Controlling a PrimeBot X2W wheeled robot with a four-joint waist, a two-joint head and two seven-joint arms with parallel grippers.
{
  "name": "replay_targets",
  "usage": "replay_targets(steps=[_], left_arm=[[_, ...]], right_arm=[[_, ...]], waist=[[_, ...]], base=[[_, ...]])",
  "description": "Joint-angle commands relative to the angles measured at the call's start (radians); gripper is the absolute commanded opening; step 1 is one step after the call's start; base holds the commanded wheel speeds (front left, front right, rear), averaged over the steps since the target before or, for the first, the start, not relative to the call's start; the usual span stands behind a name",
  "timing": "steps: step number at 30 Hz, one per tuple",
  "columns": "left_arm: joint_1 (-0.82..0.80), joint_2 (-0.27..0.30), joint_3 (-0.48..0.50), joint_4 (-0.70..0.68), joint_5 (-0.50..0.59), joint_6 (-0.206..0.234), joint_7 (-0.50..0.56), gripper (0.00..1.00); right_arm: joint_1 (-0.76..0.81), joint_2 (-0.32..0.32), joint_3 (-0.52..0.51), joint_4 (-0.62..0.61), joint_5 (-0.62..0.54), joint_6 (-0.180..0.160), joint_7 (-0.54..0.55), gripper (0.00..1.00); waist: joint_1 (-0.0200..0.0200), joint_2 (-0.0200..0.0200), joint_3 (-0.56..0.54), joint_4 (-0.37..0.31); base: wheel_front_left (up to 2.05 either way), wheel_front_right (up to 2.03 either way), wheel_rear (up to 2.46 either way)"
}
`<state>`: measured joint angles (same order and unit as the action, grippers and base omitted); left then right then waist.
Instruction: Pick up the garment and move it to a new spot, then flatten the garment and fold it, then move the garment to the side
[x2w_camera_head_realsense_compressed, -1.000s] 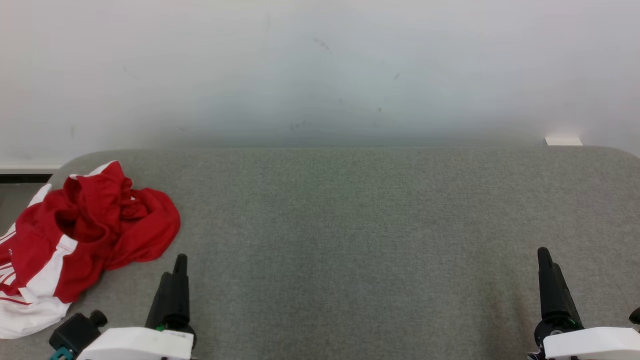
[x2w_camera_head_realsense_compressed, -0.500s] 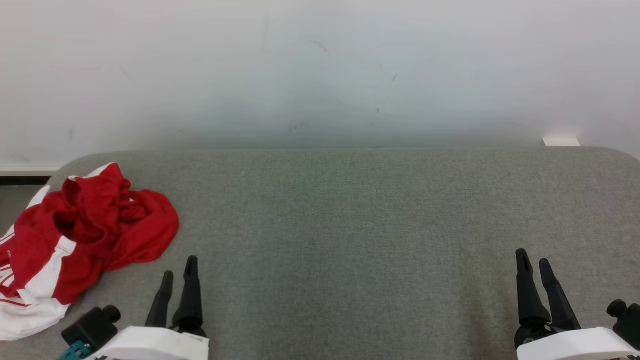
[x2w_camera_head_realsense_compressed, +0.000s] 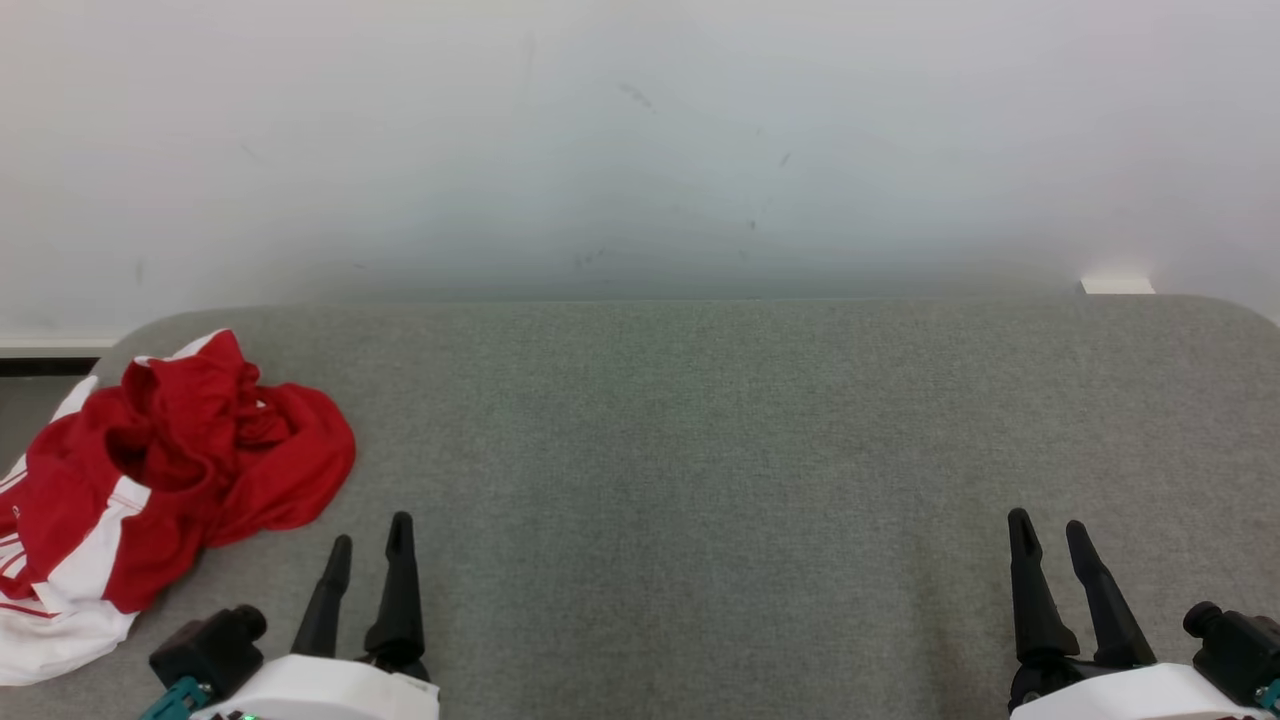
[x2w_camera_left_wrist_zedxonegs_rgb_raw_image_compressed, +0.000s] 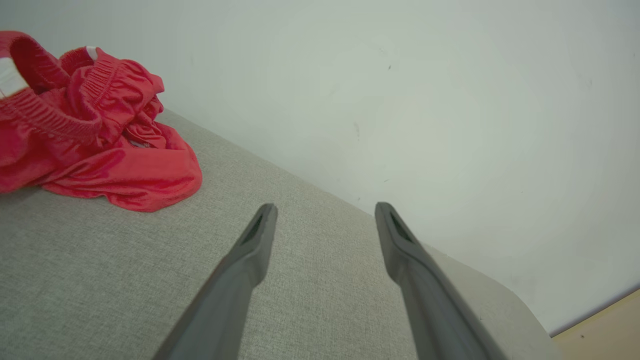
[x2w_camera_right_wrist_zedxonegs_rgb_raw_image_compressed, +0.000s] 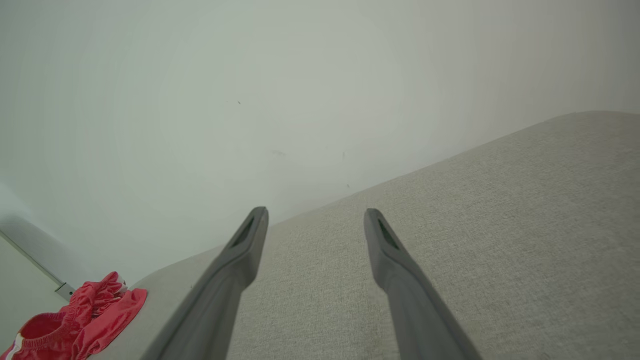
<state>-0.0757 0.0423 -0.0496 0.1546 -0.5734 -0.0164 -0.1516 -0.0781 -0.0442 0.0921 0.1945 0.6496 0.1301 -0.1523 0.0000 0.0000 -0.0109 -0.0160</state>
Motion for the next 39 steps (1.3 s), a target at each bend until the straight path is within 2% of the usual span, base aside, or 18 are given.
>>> replay_targets(steps=[1, 15, 39], left_arm=[[0.003, 0.008, -0.003, -0.007, 0.031, 0.003, -0.012, 1.00], [0.007, 0.009, -0.022, 0.004, 0.170, 0.015, -0.045, 1.00], [0.017, 0.011, -0.044, -0.009, 0.336, 0.030, -0.095, 1.00]], right_arm=[[0.000, -0.007, -0.001, -0.005, -0.031, 0.001, -0.010, 1.00], [0.009, -0.008, 0.000, -0.005, -0.156, 0.001, -0.046, 1.00], [0.011, -0.009, 0.020, -0.017, -0.305, 0.001, -0.095, 1.00]], waist=[[0.0000, 0.0000, -0.001, -0.001], [0.0000, 0.0000, -0.008, -0.003], [0.0000, 0.0000, -0.011, -0.006]], base=[[0.00, 0.00, 0.00], [0.00, 0.00, 0.00], [0.00, 0.00, 0.00]])
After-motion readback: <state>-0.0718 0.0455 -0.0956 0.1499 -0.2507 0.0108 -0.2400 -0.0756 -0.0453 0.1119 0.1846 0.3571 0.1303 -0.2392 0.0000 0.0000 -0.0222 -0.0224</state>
